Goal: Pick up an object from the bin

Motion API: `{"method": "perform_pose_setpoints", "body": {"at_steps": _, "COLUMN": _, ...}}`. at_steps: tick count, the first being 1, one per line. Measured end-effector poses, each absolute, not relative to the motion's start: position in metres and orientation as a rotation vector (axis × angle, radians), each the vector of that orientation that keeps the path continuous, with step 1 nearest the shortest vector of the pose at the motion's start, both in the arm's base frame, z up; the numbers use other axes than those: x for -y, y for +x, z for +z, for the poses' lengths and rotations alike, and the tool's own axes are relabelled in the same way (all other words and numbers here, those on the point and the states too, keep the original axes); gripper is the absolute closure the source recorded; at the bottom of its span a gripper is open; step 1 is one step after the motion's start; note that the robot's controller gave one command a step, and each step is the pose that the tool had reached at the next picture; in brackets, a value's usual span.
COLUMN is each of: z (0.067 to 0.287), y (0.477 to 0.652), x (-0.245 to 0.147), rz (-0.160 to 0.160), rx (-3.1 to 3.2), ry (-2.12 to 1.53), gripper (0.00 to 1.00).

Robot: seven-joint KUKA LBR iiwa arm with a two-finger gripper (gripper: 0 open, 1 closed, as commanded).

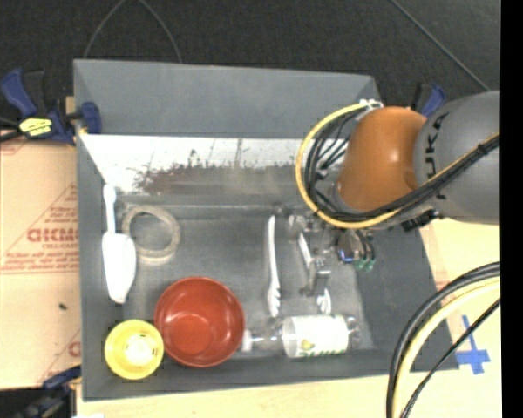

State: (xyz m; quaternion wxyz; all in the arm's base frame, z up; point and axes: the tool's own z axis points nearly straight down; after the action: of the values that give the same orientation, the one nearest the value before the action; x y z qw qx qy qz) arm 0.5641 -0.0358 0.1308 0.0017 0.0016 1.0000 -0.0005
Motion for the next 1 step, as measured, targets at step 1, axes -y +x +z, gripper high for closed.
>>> {"method": "perform_pose_setpoints", "body": {"at_steps": 1, "z": 0.0704, "y": 0.5661, "x": -0.0025, "rz": 0.001, "rx": -3.010, "ry": -0.903, "gripper": 0.00}}
